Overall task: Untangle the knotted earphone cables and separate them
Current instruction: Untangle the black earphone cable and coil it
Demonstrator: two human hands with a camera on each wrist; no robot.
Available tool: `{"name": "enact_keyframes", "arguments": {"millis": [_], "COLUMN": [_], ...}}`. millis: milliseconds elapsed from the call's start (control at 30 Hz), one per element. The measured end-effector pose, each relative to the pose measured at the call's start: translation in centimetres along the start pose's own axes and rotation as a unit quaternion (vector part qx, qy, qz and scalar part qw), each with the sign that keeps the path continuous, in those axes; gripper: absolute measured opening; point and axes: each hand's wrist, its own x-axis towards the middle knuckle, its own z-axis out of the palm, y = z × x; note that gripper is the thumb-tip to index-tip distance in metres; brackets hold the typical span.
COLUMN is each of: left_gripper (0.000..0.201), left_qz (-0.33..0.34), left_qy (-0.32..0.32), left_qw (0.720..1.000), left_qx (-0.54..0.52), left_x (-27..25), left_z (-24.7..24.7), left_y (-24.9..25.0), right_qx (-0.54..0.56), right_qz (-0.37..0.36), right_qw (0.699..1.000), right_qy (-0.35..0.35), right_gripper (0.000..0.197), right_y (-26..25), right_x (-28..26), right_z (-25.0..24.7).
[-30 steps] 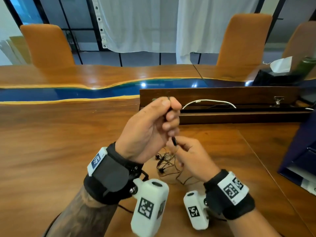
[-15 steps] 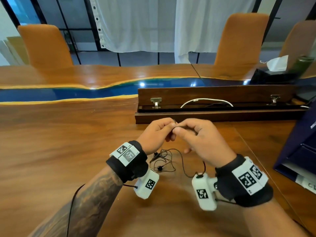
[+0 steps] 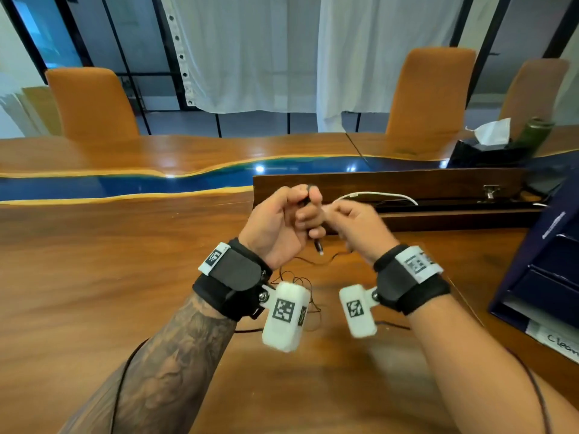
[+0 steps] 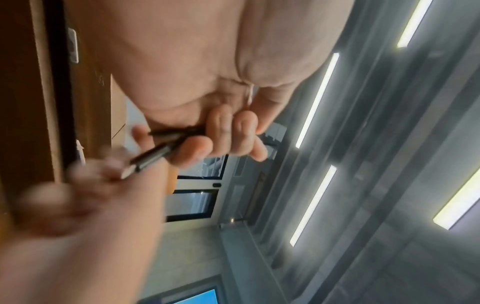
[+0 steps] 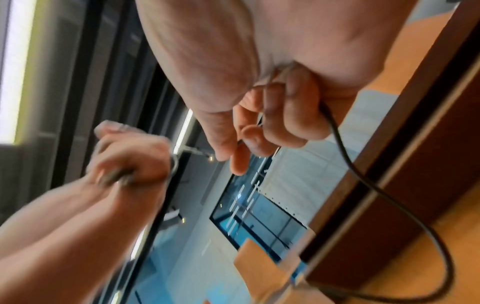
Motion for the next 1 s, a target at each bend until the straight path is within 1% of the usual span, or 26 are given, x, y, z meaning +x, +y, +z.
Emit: {"name": "enact_keyframes", "arguments": {"millis": [33, 100, 167, 233, 300, 367, 433, 500, 533, 567, 600, 633, 667, 733, 800, 867, 900, 933, 1000], "left_gripper": [0.026, 0.026, 0.028, 0.03, 0.029, 0.027, 0.024, 0.026, 0.032, 0.04, 0.046, 0.049, 0.049, 0.044, 0.042, 0.039, 0.036, 0.033, 0.028], "left_qz": [0.02, 0.048, 0.065, 0.088, 0.107, 0.091, 0.047, 0.001, -0.016, -0.033, -0.053, -0.075, -0.093, -0.119, -0.137, -0.123, -0.101, -0.071, -0.008], "left_qy": [0.019, 0.066, 0.113, 0.154, 0.179, 0.171, 0.134, 0.096, 0.082, 0.073, 0.068, 0.067, 0.066, 0.061, 0.046, 0.038, 0.043, 0.053, 0.087], "left_qw": [1.0, 0.997, 0.99, 0.977, 0.956, 0.935, 0.912, 0.893, 0.888, 0.89, 0.898, 0.913, 0.928, 0.955, 0.973, 0.986, 0.992, 0.996, 0.996], "left_qx": [-0.006, 0.015, 0.058, 0.117, 0.203, 0.296, 0.385, 0.44, 0.451, 0.449, 0.431, 0.396, 0.354, 0.265, 0.182, 0.103, 0.064, 0.031, -0.01], "left_x": [0.4, 1.1, 1.6, 1.9, 1.9, 1.4, 0.5, -0.3, -0.6, -0.8, -1.0, -1.0, -1.0, -1.1, -1.4, -1.6, -1.5, -1.2, -0.4], "left_z": [-0.2, -0.8, -1.6, -2.4, -3.4, -4.2, -4.3, -3.6, -3.2, -2.8, -2.4, -2.0, -1.7, -1.3, -1.2, -1.3, -1.3, -1.2, -1.1], "left_y": [0.0, -0.6, -1.7, -2.5, -3.0, -3.4, -4.2, -4.8, -5.0, -5.1, -5.1, -5.1, -5.0, -4.5, -3.8, -3.2, -3.0, -2.9, -2.8], "right_qx": [-0.013, -0.032, -0.055, -0.094, -0.144, -0.186, -0.218, -0.272, -0.296, -0.306, -0.301, -0.289, -0.269, -0.194, -0.112, -0.045, -0.022, -0.012, -0.03], "right_qz": [-0.003, 0.005, 0.019, 0.033, 0.013, -0.028, -0.077, -0.132, -0.151, -0.158, -0.157, -0.156, -0.154, -0.144, -0.119, -0.084, -0.068, -0.055, -0.031], "right_qw": [1.0, 0.999, 0.996, 0.988, 0.981, 0.977, 0.972, 0.953, 0.943, 0.939, 0.941, 0.944, 0.951, 0.97, 0.985, 0.993, 0.995, 0.997, 0.999], "right_qy": [-0.007, -0.028, -0.072, -0.117, -0.129, -0.098, -0.052, -0.026, -0.02, -0.013, -0.005, 0.005, 0.015, 0.037, 0.053, 0.063, 0.063, 0.054, 0.006], "right_gripper": [0.023, 0.027, 0.026, 0.023, 0.024, 0.02, 0.015, 0.015, 0.014, 0.01, 0.005, 0.005, 0.009, 0.013, 0.009, 0.004, 0.007, 0.011, 0.017], "right_y": [0.8, 2.5, 3.5, 3.6, 3.2, 2.4, 1.2, -0.1, -0.6, -1.0, -1.1, -1.0, -0.8, -0.1, 0.6, 1.8, 2.5, 3.3, 4.4], "right_x": [-0.5, -1.5, -2.5, -3.9, -5.2, -5.8, -5.8, -5.5, -5.2, -4.9, -4.5, -4.2, -3.9, -3.2, -2.7, -2.4, -2.5, -2.6, -3.5], "right_z": [1.1, 2.9, 3.9, 3.9, 3.6, 2.7, 1.4, 0.2, -0.3, -0.7, -1.0, -1.2, -1.2, -1.2, -1.0, -0.5, 0.0, 0.6, 2.3]}}
